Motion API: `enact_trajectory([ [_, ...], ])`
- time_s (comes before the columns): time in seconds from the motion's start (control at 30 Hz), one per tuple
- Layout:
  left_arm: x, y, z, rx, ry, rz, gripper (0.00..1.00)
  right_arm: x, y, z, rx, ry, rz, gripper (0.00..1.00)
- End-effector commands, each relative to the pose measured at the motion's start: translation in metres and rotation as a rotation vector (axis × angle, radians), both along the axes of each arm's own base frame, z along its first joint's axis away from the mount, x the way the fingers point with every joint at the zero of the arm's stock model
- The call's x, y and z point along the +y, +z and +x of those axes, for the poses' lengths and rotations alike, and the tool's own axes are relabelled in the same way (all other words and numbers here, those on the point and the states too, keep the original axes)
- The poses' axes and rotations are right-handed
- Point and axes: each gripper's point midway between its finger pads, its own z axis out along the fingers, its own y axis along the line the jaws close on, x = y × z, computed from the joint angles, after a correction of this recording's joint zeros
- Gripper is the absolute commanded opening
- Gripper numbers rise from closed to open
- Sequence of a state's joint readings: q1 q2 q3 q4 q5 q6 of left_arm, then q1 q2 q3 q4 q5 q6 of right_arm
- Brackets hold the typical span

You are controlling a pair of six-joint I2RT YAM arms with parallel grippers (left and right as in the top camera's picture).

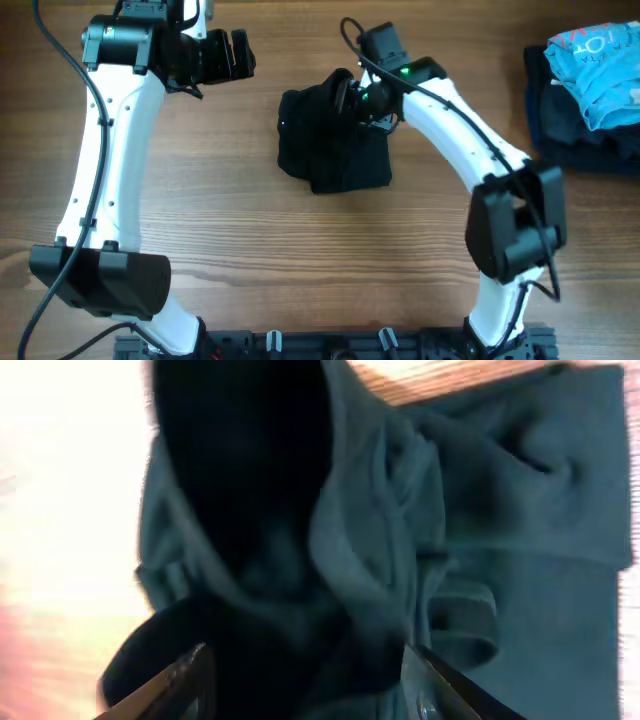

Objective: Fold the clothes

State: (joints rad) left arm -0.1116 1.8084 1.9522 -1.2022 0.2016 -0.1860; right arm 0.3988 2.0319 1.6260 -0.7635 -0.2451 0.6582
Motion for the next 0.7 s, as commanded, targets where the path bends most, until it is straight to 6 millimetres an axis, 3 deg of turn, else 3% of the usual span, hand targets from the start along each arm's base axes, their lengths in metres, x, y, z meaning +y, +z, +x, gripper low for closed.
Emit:
enact_trajectory([
  [0.0, 0.002, -0.004, 0.001, 0.01, 0.011, 0.01, 1.0, -0.002, -0.026, 0.0, 0.06, -0.044, -0.016, 0.56],
  [0.23, 0.002, -0.004, 0.002, 0.008, 0.011, 0.01, 1.0, 0.002, -0.031, 0.004, 0.05, -0.04, -0.012, 0.45],
  [0.43, 0.002, -0.004, 0.002, 0.008, 0.011, 0.01, 1.0, 0.014, -0.057, -0.006, 0.094, -0.005, -0.036, 0.42],
  [0.57, 0.002, -0.004, 0.001, 0.009, 0.012, 0.01, 1.0, 0.003, -0.062, -0.007, 0.095, 0.016, -0.089, 0.42],
  [0.63, 0.002, -0.004, 0.001, 0.008, 0.012, 0.01, 1.0, -0.007, -0.065, -0.009, 0.105, 0.019, -0.122, 0.35],
  [0.67, 0.002, -0.004, 0.002, 0.008, 0.012, 0.01, 1.0, -0.01, -0.065, -0.01, 0.11, 0.027, -0.129, 0.25],
])
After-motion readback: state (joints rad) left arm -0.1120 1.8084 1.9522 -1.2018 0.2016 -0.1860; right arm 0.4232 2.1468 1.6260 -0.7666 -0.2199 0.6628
